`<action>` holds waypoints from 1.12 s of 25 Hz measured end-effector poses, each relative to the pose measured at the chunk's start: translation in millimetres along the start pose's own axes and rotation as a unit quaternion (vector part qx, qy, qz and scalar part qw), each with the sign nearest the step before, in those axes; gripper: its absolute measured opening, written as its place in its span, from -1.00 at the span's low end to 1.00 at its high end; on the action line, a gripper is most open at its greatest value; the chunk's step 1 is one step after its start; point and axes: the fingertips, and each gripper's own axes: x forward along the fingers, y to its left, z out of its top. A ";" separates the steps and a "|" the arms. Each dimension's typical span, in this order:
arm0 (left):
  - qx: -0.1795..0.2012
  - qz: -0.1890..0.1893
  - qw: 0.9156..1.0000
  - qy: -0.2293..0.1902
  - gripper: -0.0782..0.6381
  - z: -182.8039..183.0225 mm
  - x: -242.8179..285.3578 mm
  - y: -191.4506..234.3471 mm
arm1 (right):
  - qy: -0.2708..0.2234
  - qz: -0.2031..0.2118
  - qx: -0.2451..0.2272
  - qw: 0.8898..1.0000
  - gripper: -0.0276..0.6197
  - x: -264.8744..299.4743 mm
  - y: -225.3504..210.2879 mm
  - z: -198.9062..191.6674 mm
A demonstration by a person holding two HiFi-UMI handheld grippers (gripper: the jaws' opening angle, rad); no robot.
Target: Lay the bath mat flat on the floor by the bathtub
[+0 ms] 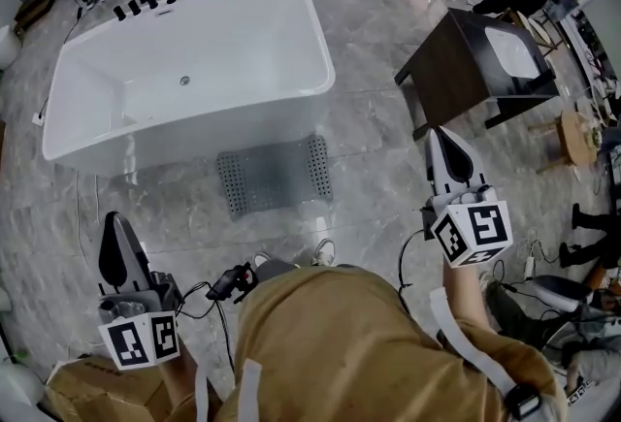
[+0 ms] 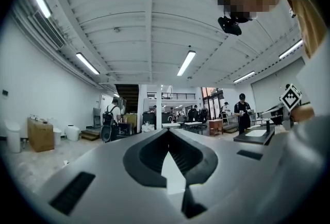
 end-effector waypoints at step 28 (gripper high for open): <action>0.003 0.006 1.000 0.013 -0.77 -19.8 -35.0 1.7 | 0.005 0.002 -0.001 1.000 -0.90 -22.8 21.8 -11.7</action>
